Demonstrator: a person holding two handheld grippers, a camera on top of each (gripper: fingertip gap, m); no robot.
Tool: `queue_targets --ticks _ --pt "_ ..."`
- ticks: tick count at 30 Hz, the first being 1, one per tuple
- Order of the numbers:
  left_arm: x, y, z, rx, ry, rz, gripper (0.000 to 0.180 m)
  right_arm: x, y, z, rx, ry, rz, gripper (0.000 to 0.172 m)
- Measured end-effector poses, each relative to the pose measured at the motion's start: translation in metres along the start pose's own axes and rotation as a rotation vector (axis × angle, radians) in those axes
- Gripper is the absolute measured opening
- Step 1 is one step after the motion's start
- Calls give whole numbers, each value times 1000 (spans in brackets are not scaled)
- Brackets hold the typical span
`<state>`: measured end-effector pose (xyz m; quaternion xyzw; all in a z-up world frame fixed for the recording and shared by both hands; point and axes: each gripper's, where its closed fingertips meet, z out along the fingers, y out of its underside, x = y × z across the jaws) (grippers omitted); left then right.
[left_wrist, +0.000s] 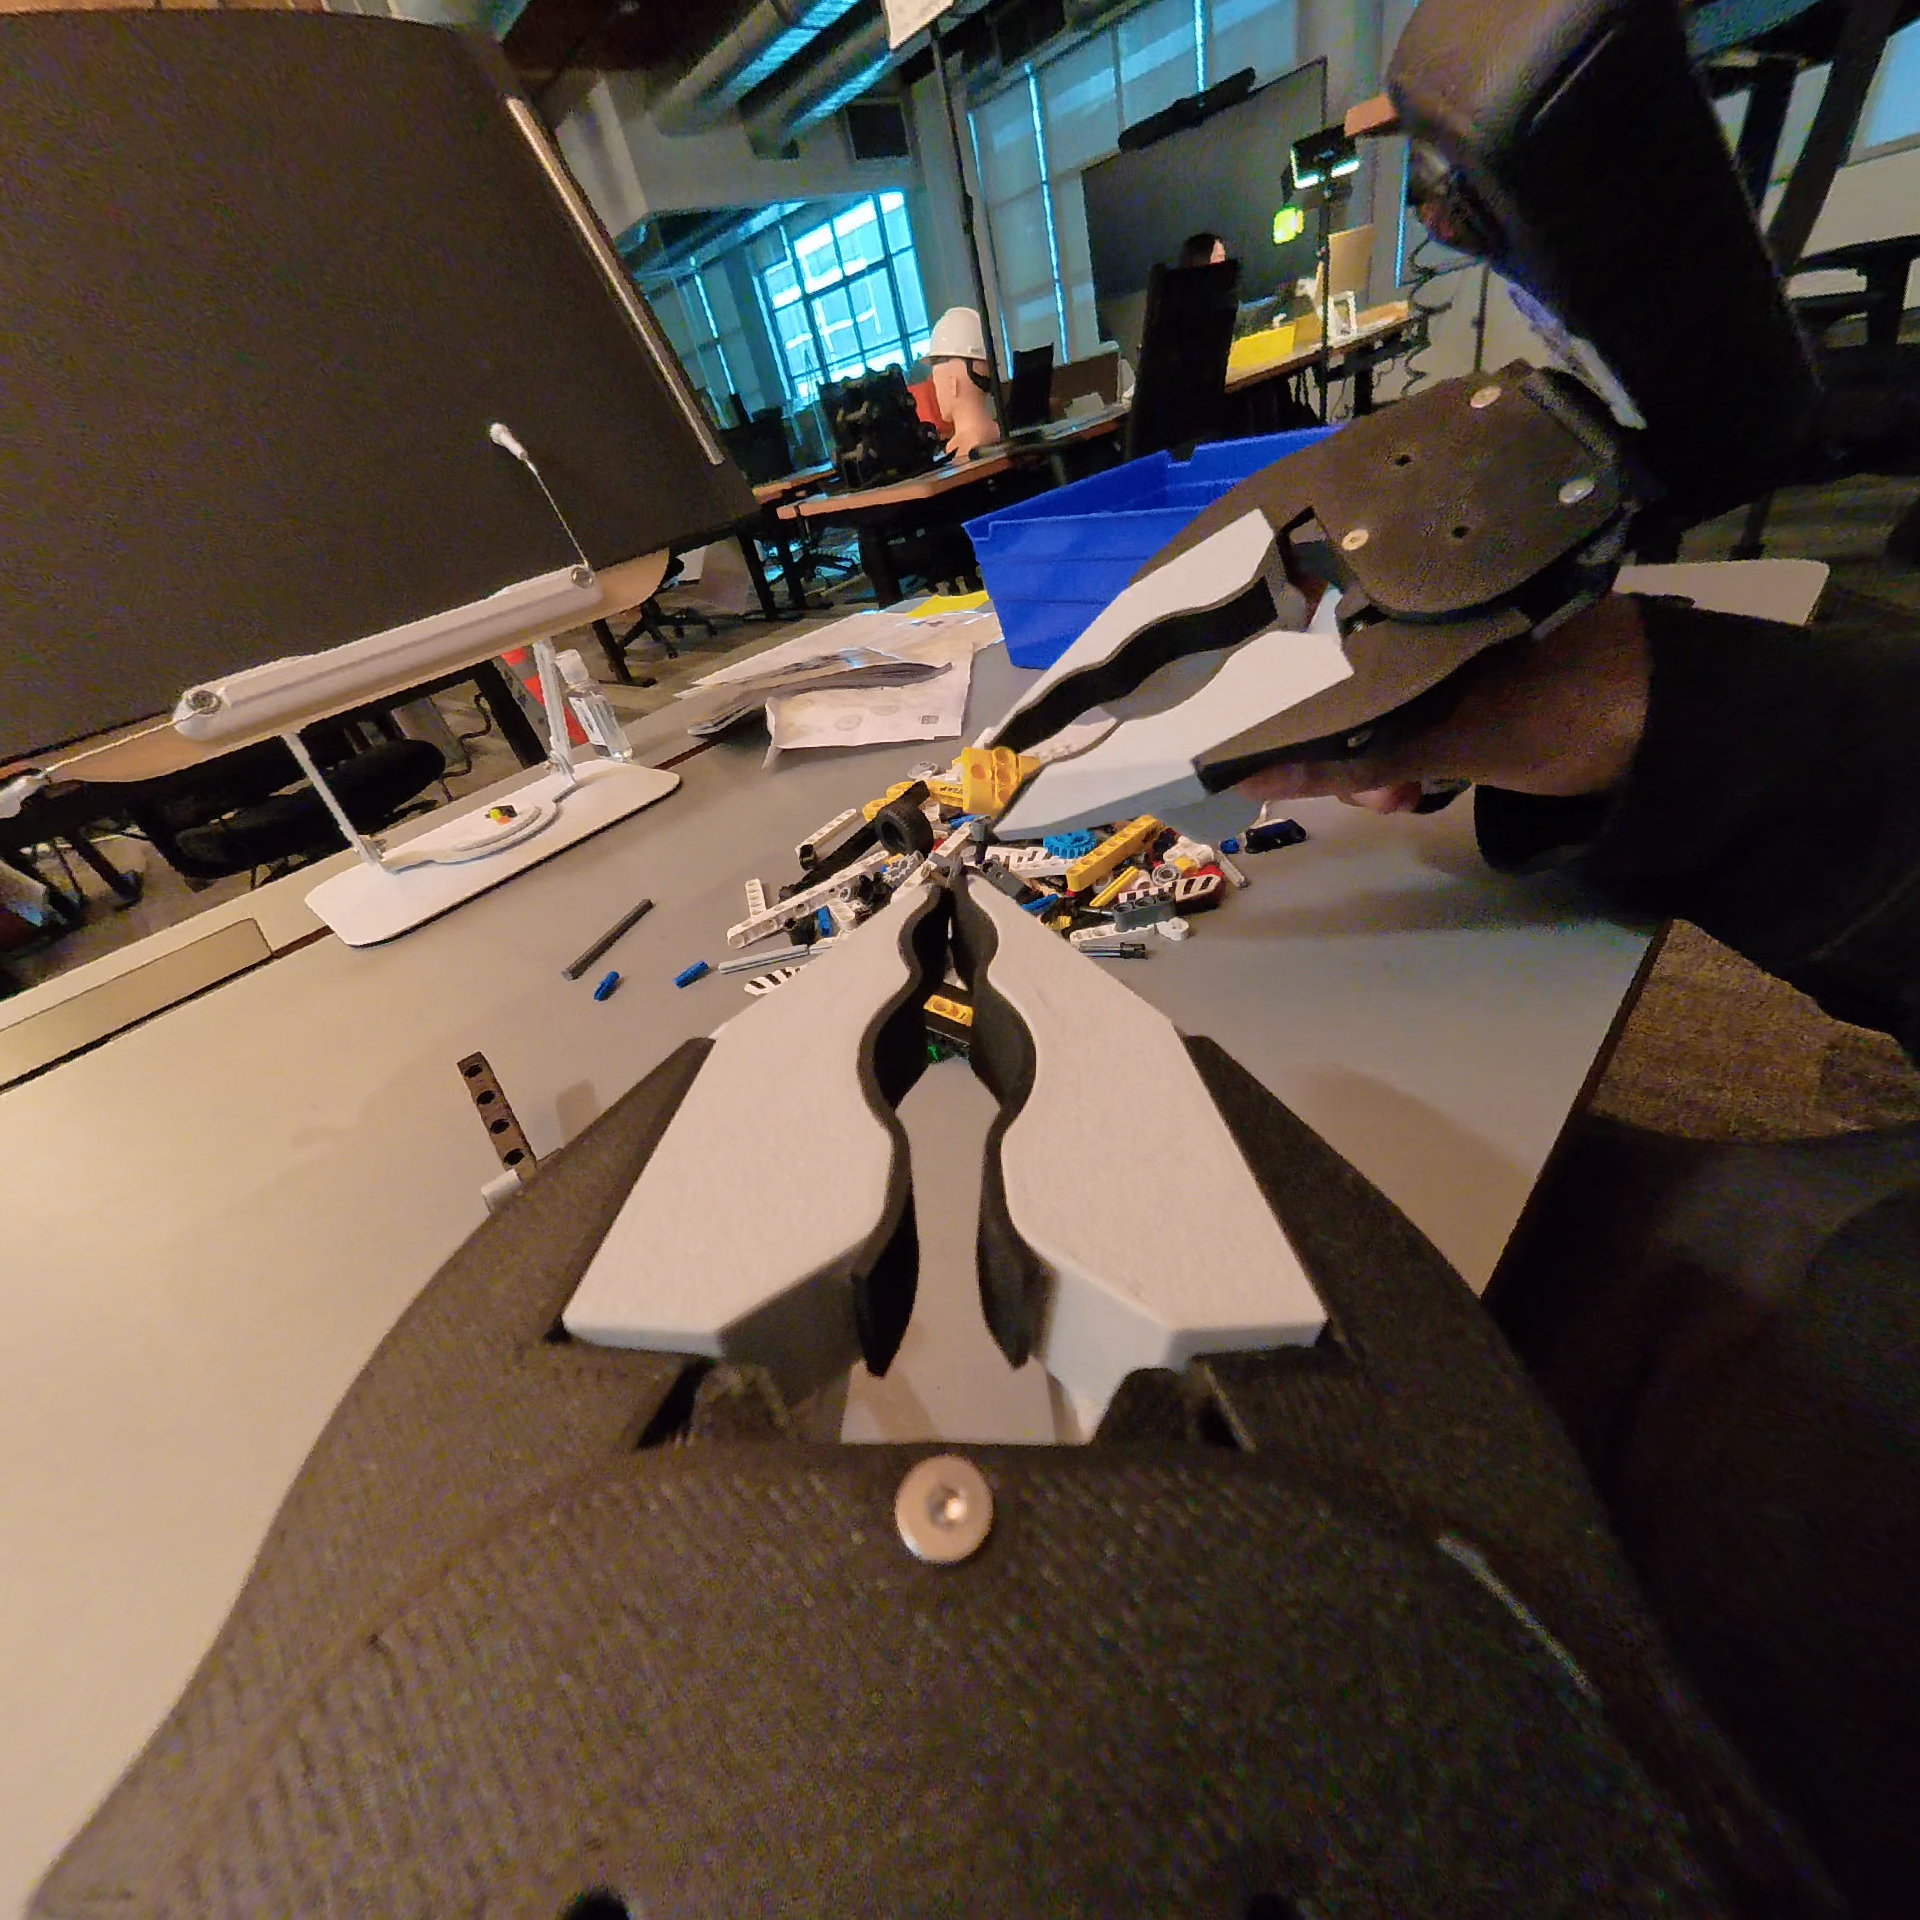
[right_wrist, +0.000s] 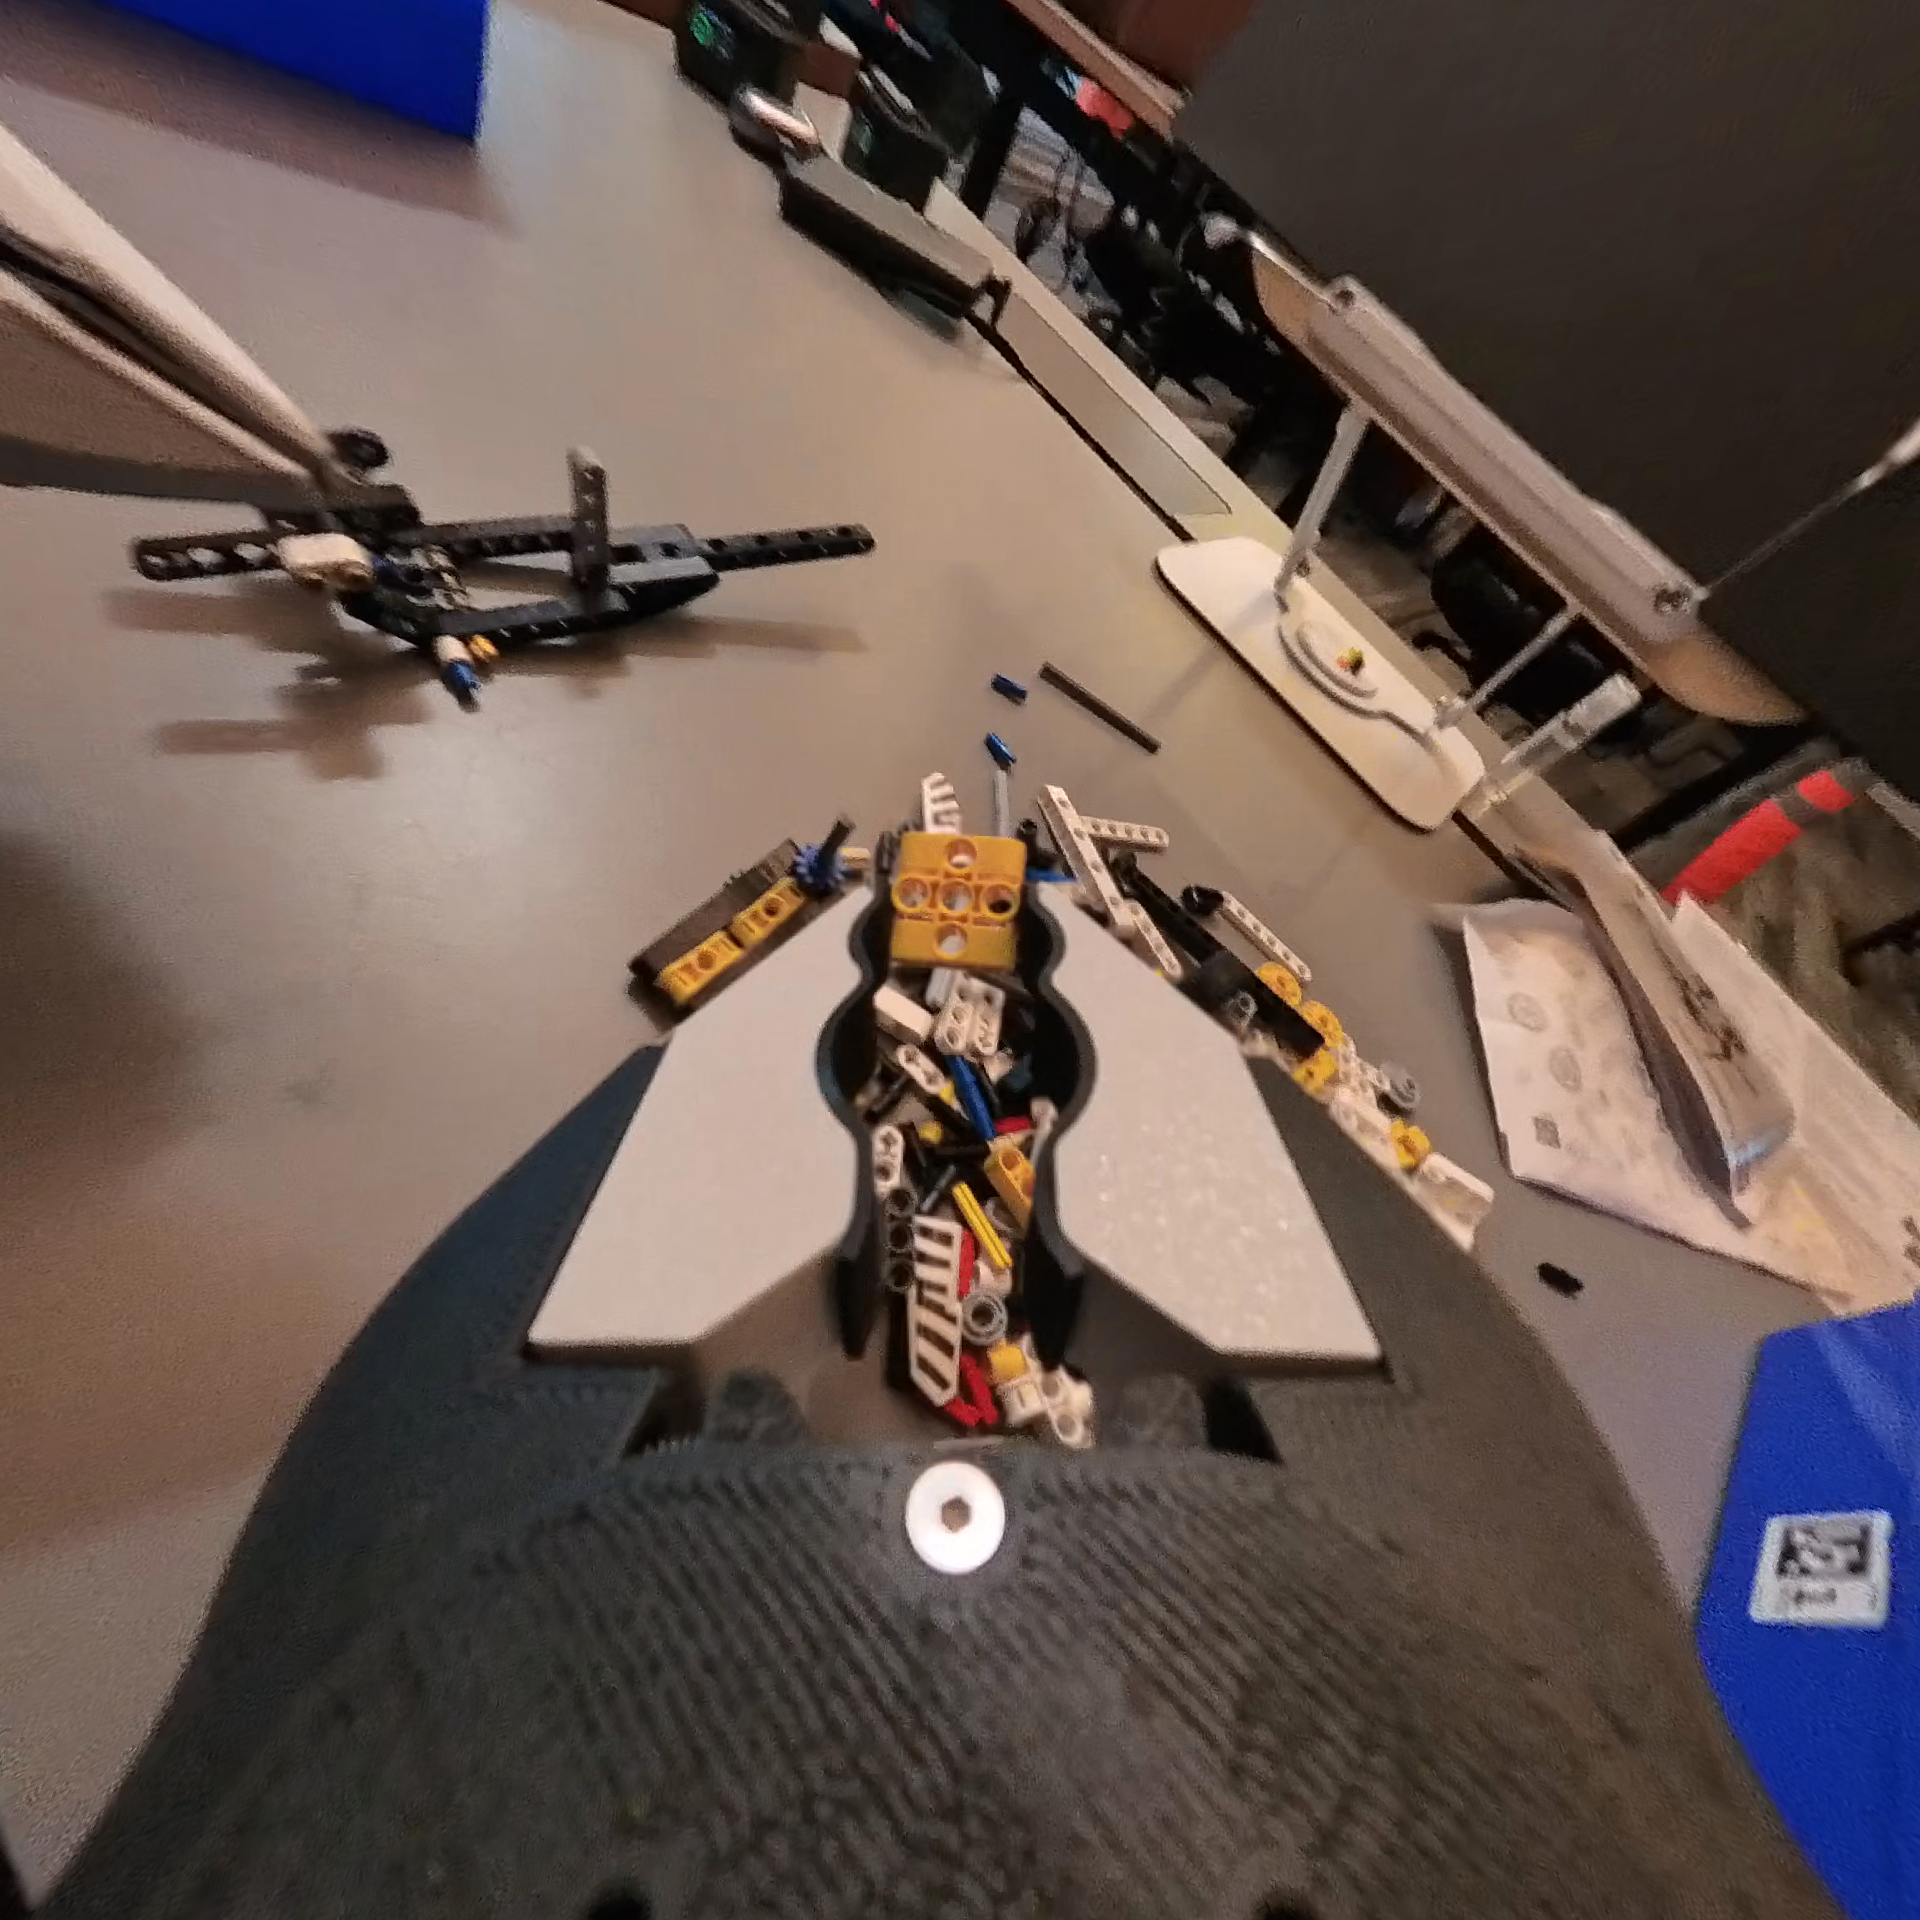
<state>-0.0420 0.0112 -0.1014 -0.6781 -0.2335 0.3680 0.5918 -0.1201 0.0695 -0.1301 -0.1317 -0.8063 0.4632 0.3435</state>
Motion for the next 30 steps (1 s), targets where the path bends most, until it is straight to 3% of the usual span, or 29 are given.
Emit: queue_targets --ticks 4,7,9,11,17,24,26,28,30 --pt "0 -1 -1 6 1 -5 0 31 39 7 -160 97 131 22" --pt "0 0 0 2 4 -5 0 64 70 7 -263 218 258 48" --pt "0 0 0 -3 6 -6 0 69 73 5 -270 221 302 61" --pt "0 1 1 -5 4 -7 0 66 63 4 -216 202 325 62" --pt "1 2 2 -18 7 -4 0 0 11 19 -44 -80 342 49" --pt "3 1 1 -9 7 12 0 -35 18 52 -189 -228 456 50" --pt "3 1 1 -8 5 13 0 -39 23 58 -230 -251 455 37" --pt "1 1 1 -8 -2 7 0 -40 23 59 -221 -252 443 12" --pt "-1 2 -1 -20 4 -35 0 -37 8 54 -130 -243 427 11"
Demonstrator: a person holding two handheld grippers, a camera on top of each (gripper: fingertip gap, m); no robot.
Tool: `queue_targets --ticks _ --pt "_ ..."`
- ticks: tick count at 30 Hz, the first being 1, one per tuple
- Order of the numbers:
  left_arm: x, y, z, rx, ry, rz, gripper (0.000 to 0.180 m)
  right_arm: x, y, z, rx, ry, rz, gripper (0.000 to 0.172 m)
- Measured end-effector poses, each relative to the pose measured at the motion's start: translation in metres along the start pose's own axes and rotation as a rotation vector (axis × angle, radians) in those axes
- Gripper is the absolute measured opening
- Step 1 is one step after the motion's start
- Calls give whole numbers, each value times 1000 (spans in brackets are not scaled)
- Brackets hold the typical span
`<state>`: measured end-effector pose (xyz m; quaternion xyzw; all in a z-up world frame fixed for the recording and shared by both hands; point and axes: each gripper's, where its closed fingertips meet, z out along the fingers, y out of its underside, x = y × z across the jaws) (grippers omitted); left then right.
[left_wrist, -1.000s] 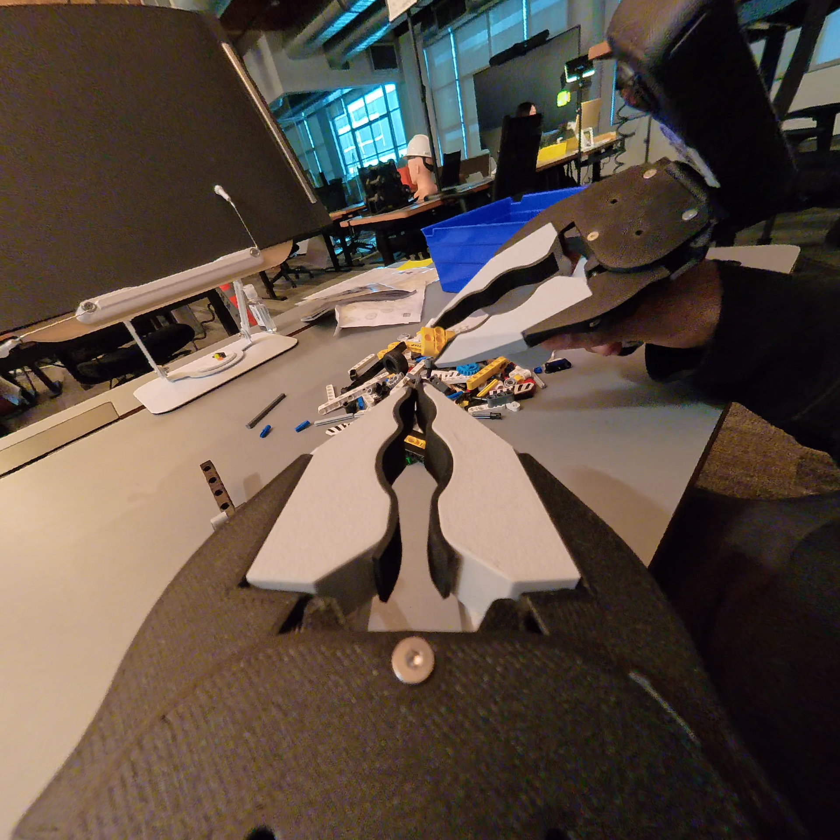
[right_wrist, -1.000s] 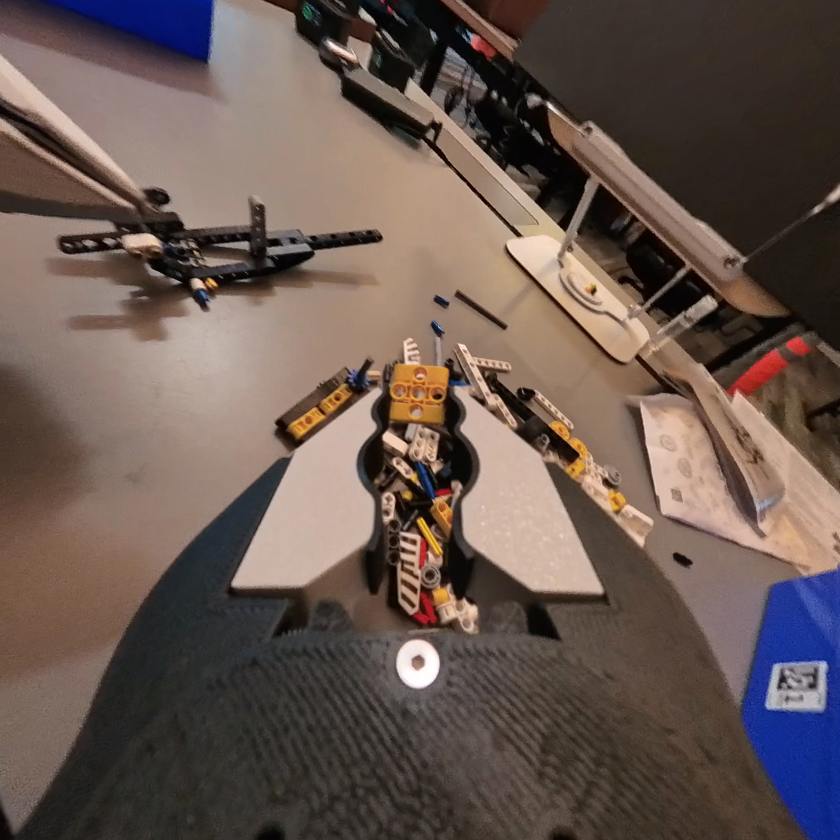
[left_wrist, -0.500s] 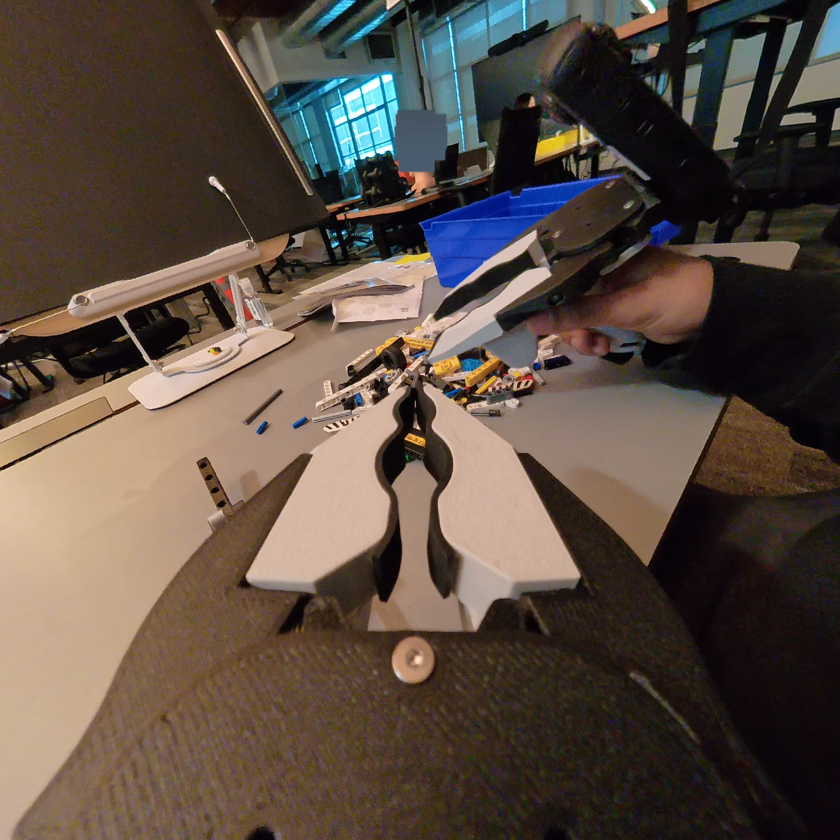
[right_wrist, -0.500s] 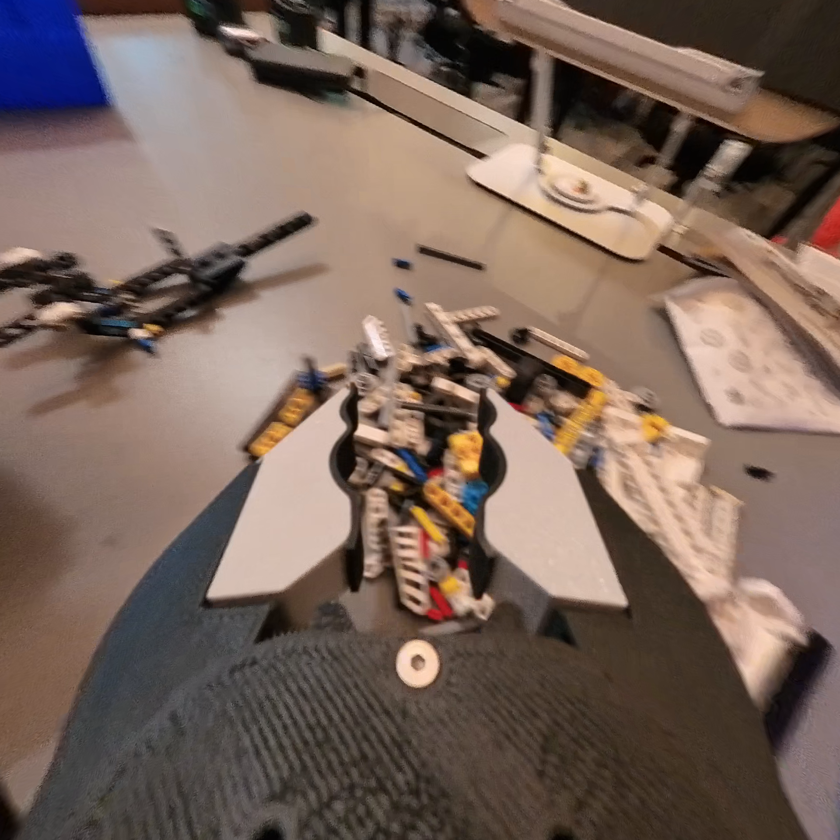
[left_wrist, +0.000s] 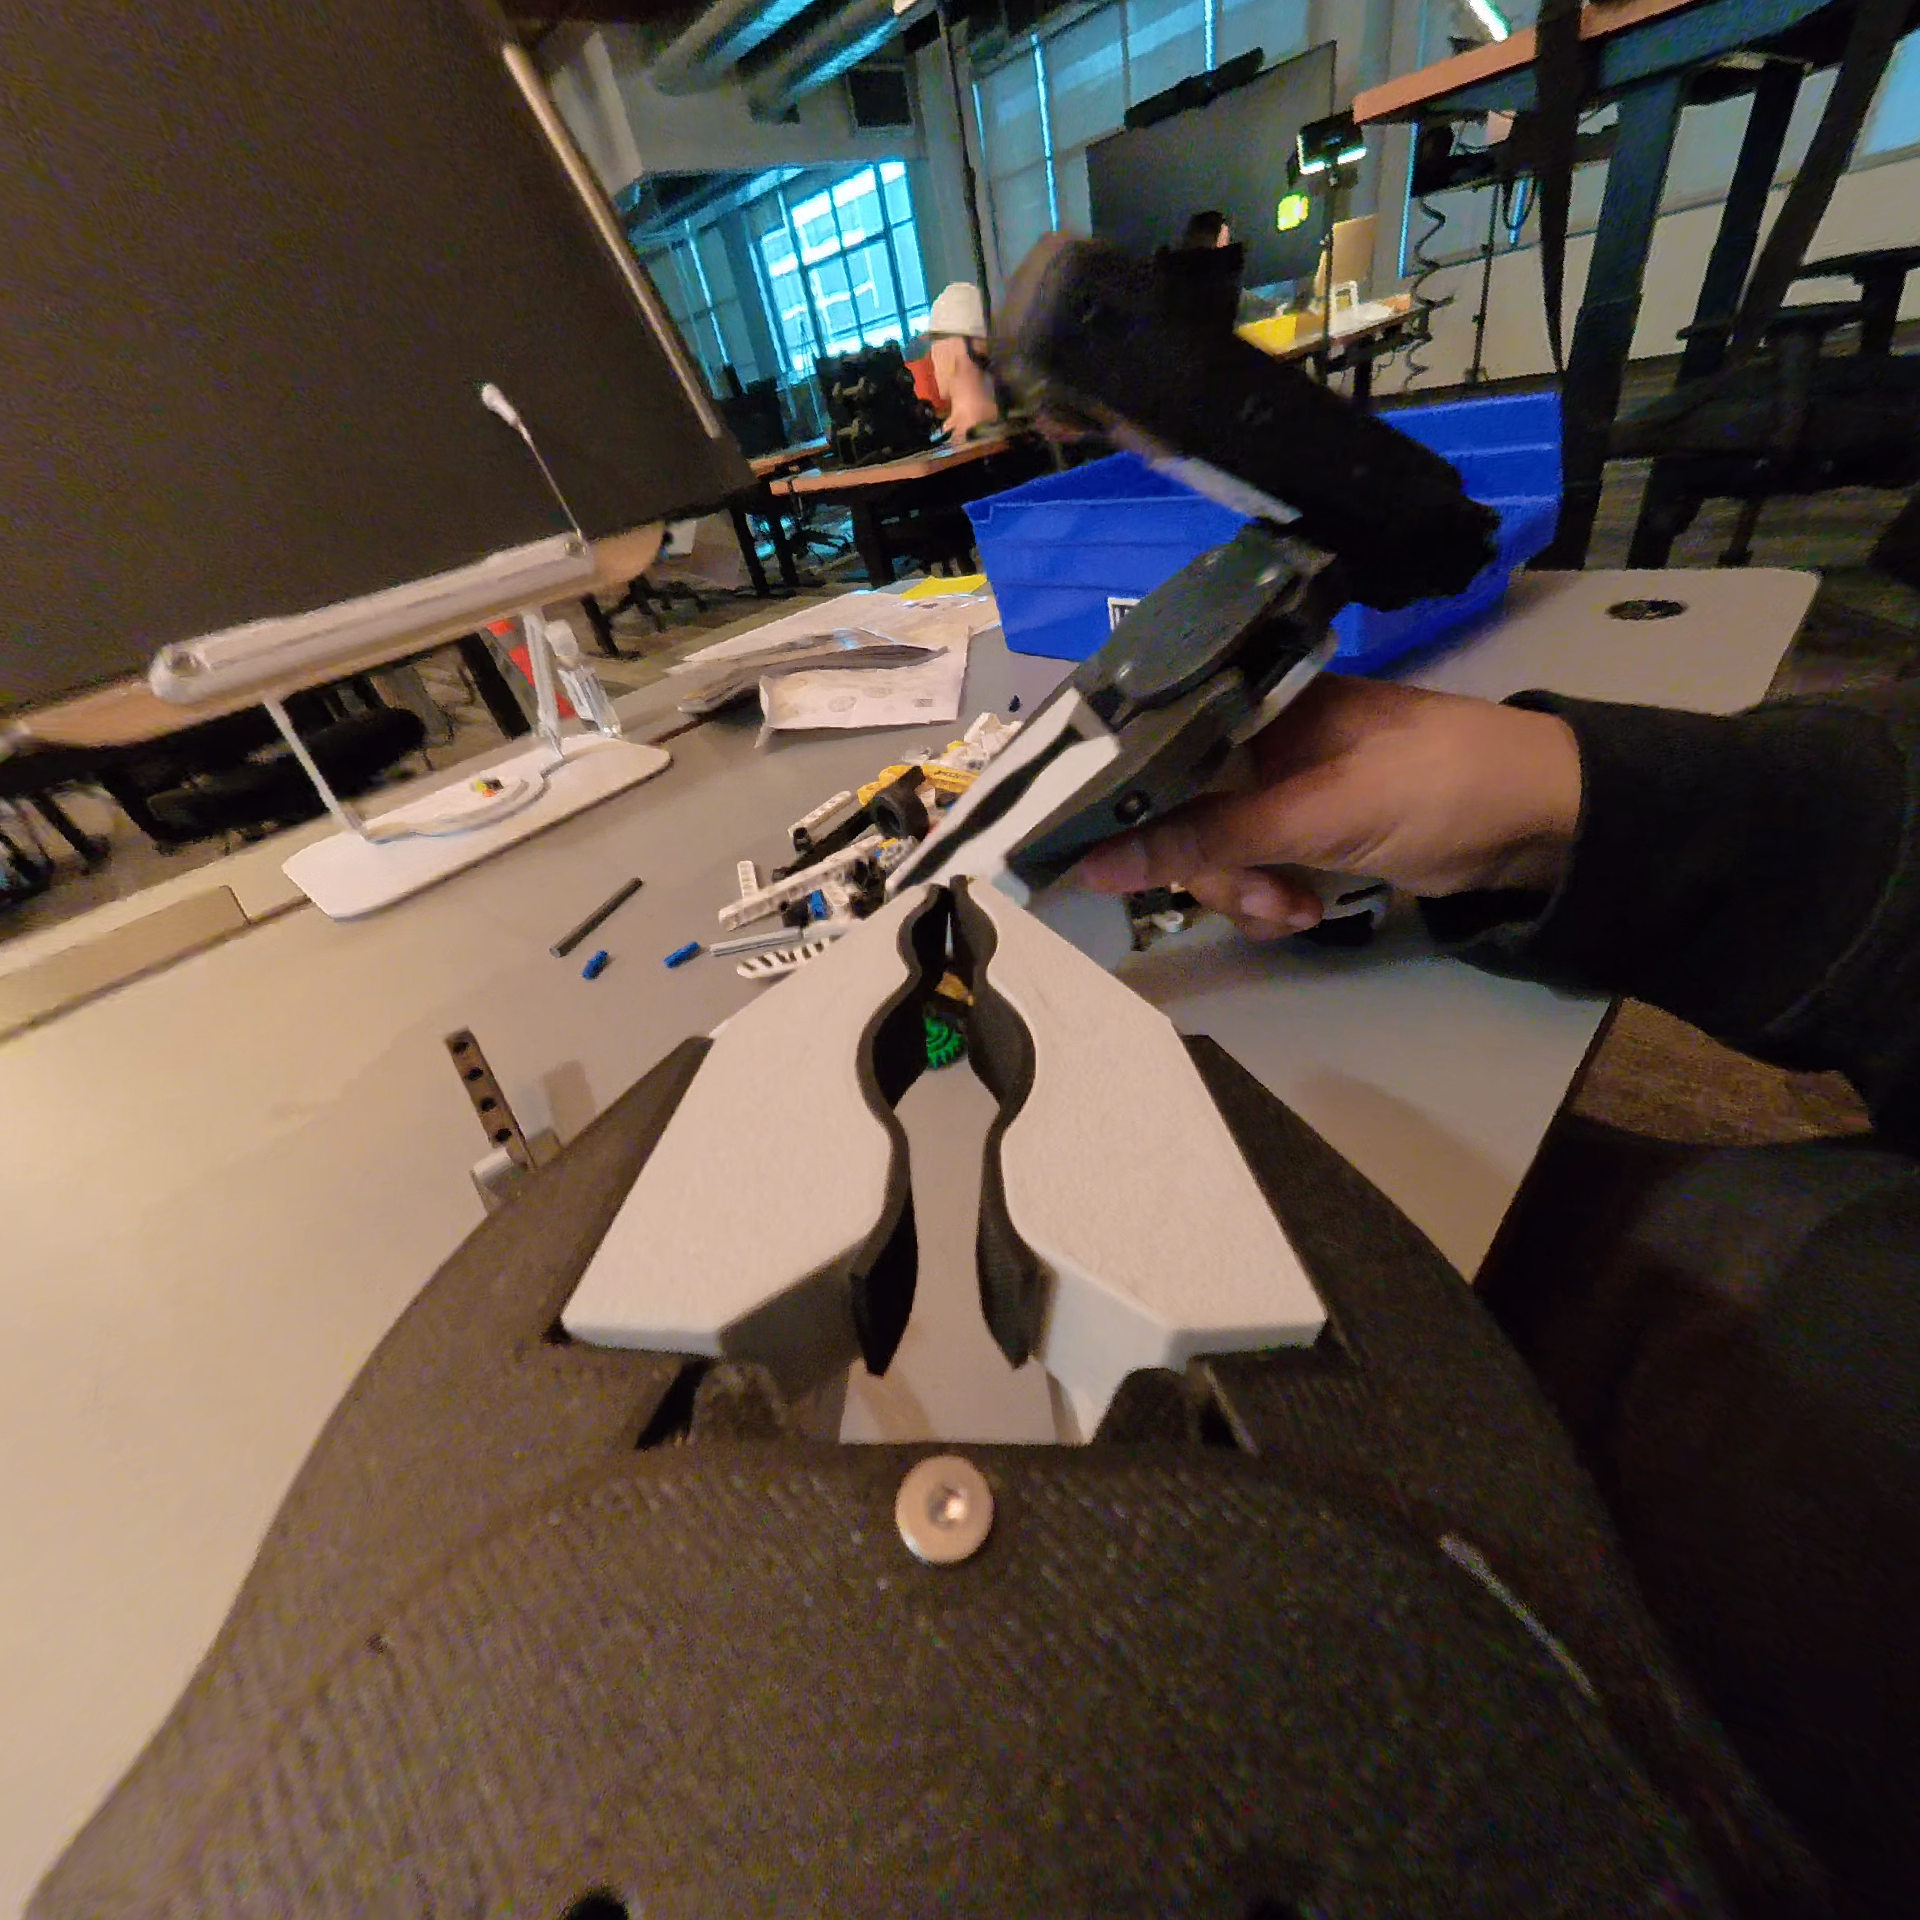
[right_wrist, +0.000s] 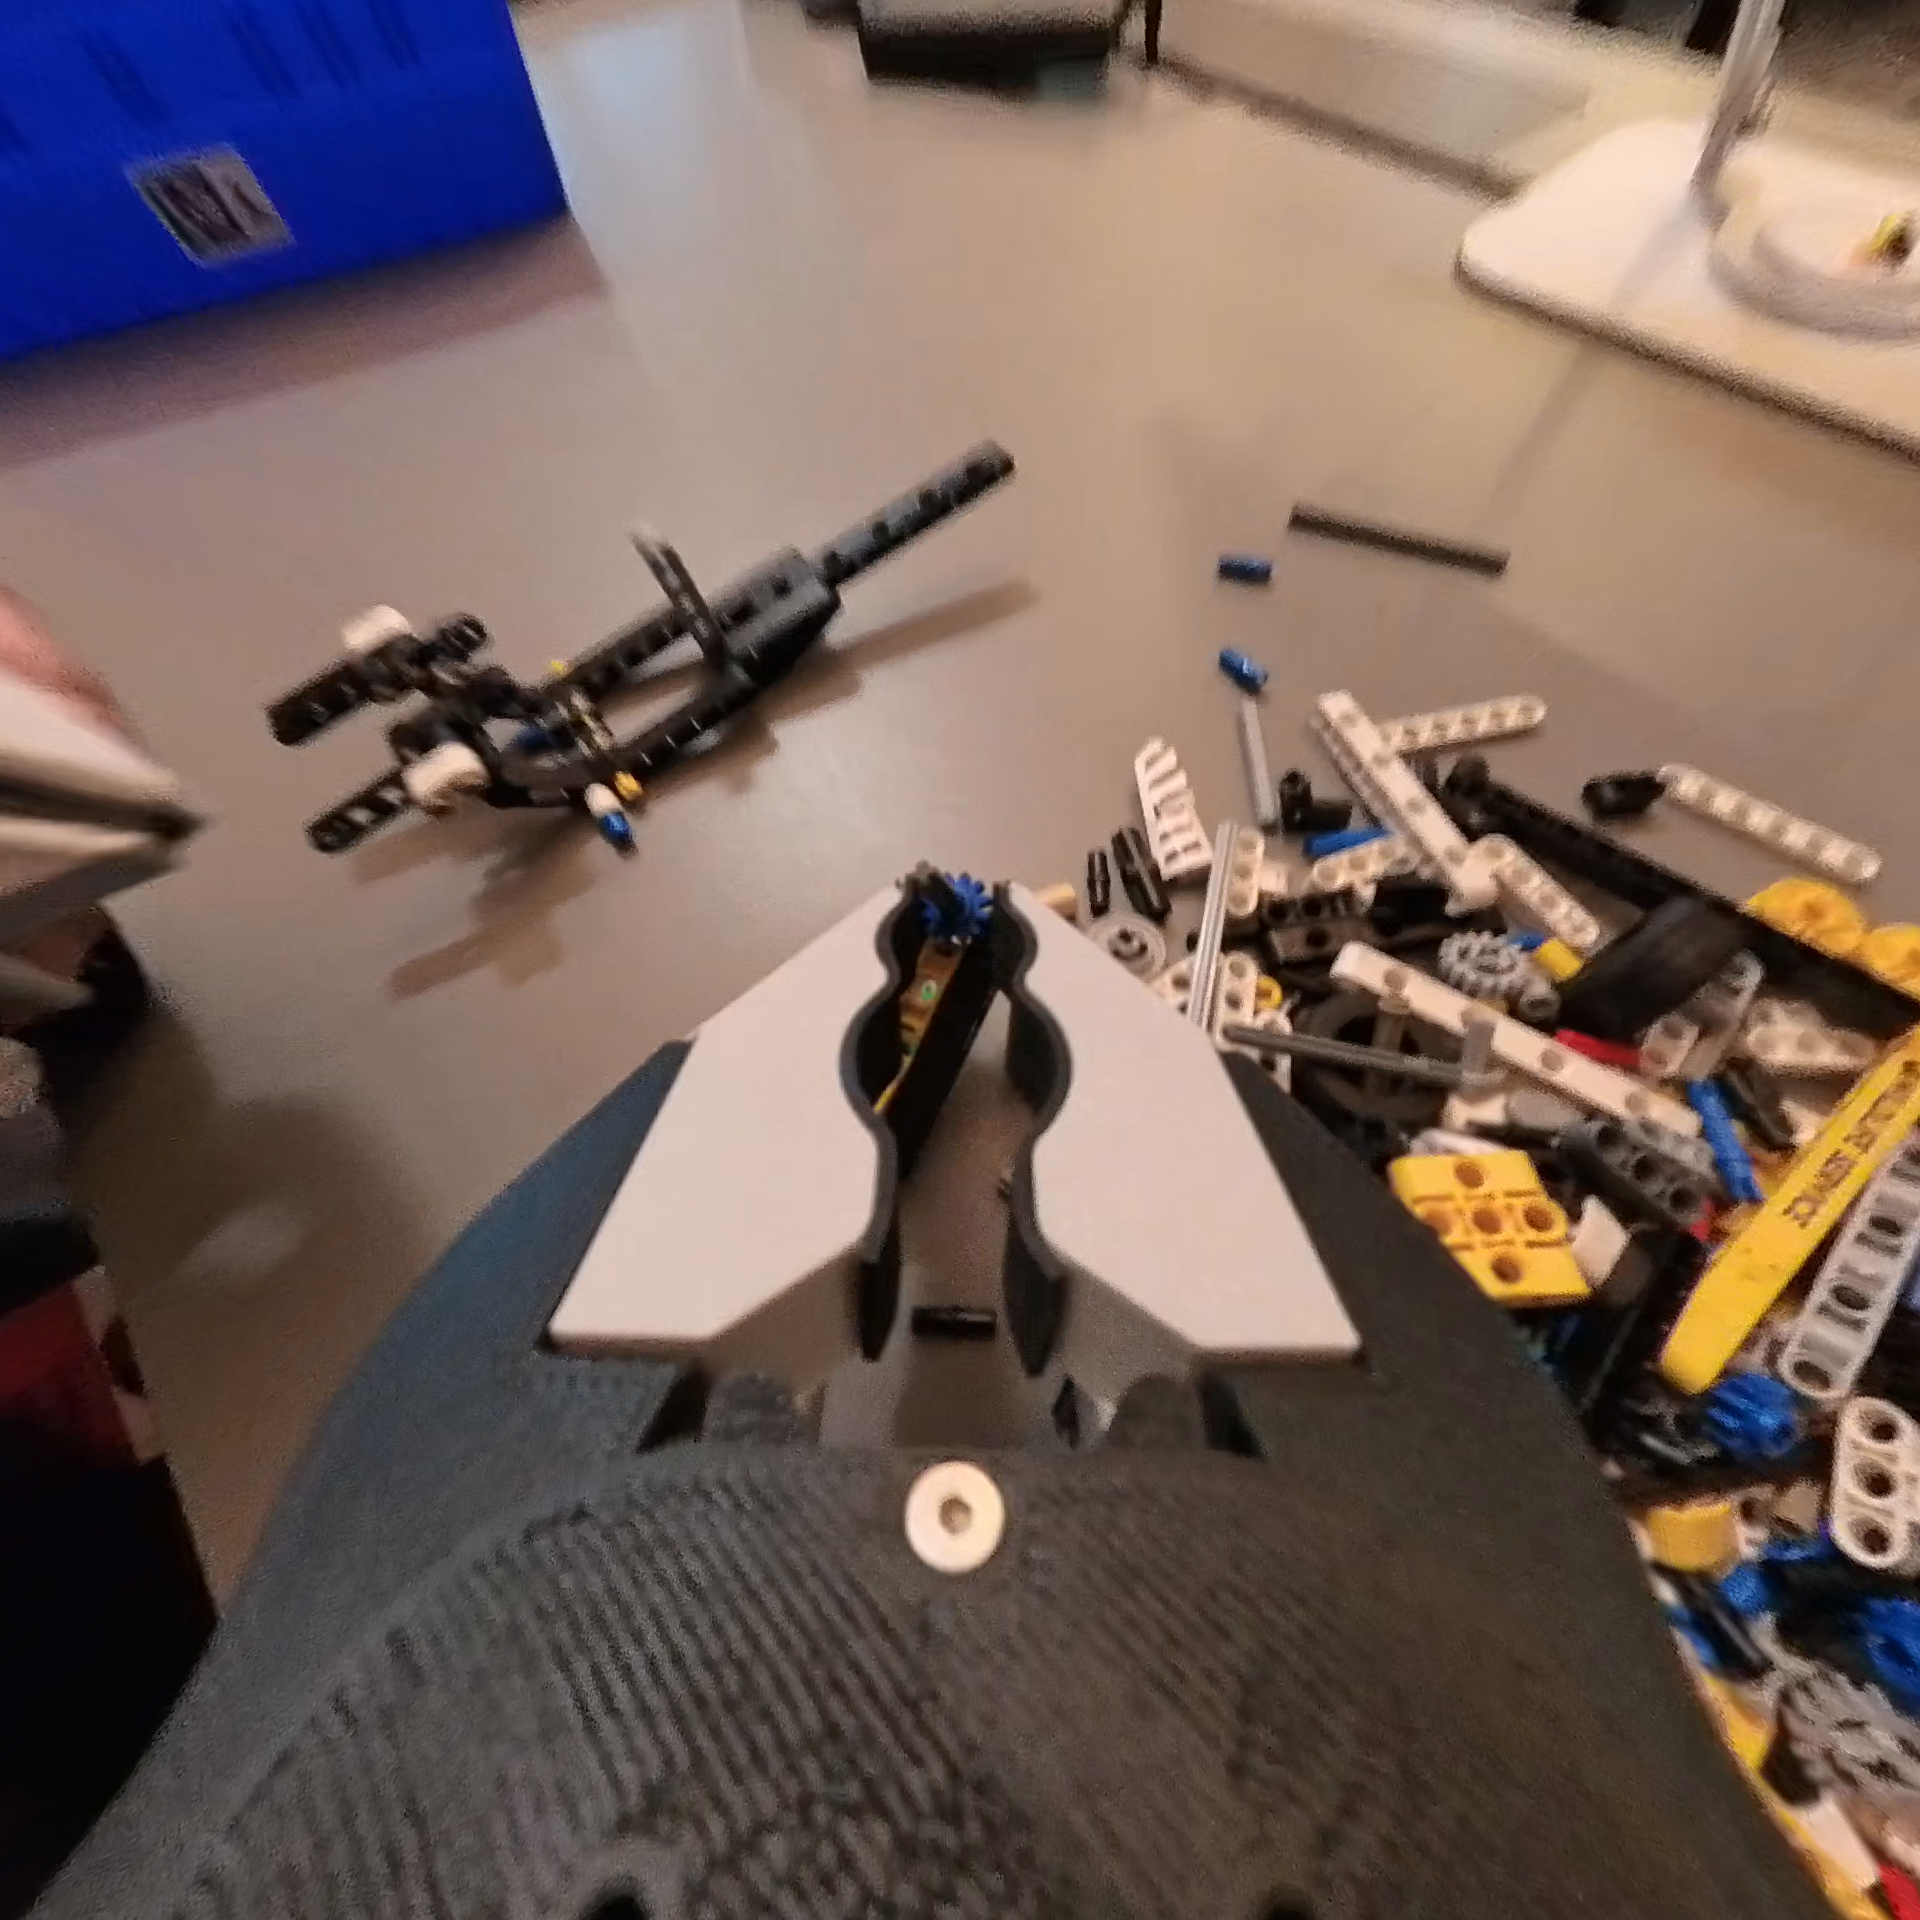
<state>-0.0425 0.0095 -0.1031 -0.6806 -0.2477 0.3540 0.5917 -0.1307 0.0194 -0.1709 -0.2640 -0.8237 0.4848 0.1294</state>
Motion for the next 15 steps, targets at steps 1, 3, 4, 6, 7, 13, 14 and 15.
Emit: queue_targets --ticks 1,3,4,6,7,13,14,15 --pt "-4 1 -1 -11 -2 -54 0 -4 -10 -6 61 -14 -18 11" --pt "-11 0 -3 -4 20 -234 11 -18 -33 -24 217 -72 -72 11" --pt "-11 -2 -2 8 57 -333 21 -28 -43 -34 302 -114 -103 11" --pt "-10 -3 0 8 117 -473 38 -49 -57 -51 432 -201 -146 11" --pt "-9 -2 1 -3 126 -501 43 -60 -61 -59 488 -243 -168 10" --pt "1 -17 -3 96 130 -410 16 -99 -70 -76 640 -291 -265 10" --pt "3 -21 -5 122 130 -384 9 -101 -71 -77 657 -282 -272 11" --pt "3 -22 -6 138 118 -361 8 -102 -72 -79 668 -279 -281 11"
